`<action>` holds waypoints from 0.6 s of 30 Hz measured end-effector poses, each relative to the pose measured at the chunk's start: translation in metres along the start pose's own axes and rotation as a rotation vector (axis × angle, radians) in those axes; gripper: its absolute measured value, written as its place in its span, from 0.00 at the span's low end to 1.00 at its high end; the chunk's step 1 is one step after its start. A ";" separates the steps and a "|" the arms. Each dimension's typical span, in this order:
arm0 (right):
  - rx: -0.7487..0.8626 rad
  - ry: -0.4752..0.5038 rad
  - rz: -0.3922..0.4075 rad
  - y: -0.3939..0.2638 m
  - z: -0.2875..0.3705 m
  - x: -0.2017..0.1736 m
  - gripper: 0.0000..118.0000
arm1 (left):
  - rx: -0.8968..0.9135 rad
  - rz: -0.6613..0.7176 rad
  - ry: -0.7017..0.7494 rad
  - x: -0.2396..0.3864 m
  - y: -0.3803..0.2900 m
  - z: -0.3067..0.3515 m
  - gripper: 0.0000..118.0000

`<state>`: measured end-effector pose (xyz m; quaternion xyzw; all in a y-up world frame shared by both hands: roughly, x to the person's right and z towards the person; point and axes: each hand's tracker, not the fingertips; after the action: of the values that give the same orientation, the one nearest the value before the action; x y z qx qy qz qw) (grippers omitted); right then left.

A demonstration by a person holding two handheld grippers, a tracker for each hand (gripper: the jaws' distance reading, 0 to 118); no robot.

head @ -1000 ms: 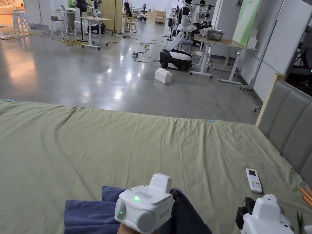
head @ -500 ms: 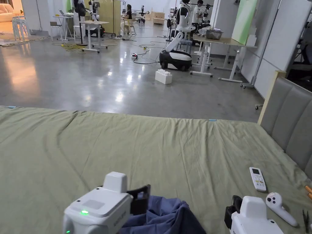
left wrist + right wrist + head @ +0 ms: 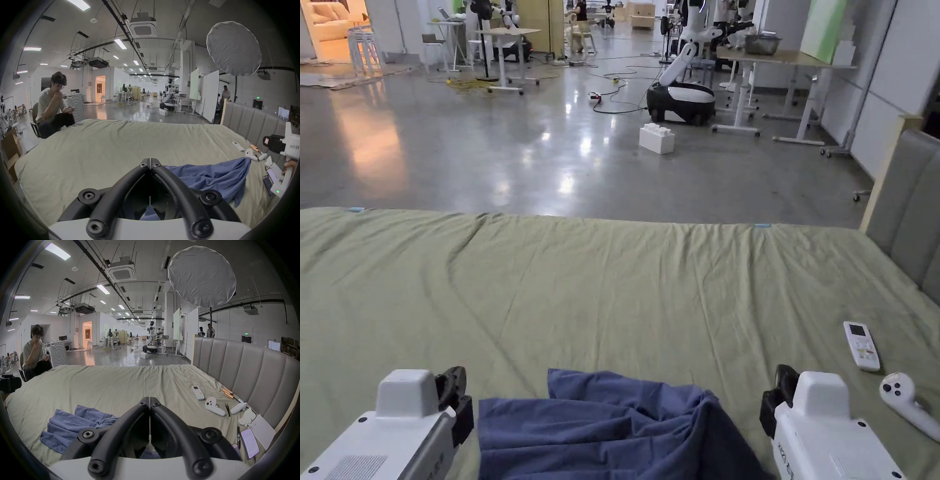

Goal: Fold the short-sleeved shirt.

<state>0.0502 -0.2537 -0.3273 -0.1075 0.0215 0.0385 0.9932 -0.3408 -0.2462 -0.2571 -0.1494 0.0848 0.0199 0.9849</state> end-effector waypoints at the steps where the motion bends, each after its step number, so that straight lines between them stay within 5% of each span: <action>1: 0.000 0.003 0.003 0.001 0.000 -0.001 0.01 | -0.008 -0.010 0.013 0.000 -0.001 0.001 0.00; 11: -0.029 0.006 0.026 -0.008 0.002 0.002 0.01 | -0.520 0.172 -0.055 -0.034 -0.054 -0.059 0.00; 12: -0.037 0.006 0.025 -0.010 0.001 0.003 0.01 | -0.546 0.164 -0.047 -0.031 -0.058 -0.057 0.05; 15: -0.062 -0.003 0.028 -0.018 -0.001 0.008 0.01 | -0.651 0.142 -0.050 -0.026 -0.078 -0.074 0.56; 16: -0.072 -0.006 0.030 -0.020 -0.002 0.009 0.01 | -0.698 0.153 -0.063 -0.026 -0.084 -0.079 0.66; 18: -0.086 -0.010 0.033 -0.025 -0.003 0.012 0.01 | -0.739 0.176 -0.066 -0.023 -0.096 -0.088 0.66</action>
<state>0.0636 -0.2776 -0.3258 -0.1496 0.0166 0.0562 0.9870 -0.3710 -0.3643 -0.3081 -0.4860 0.0528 0.1382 0.8614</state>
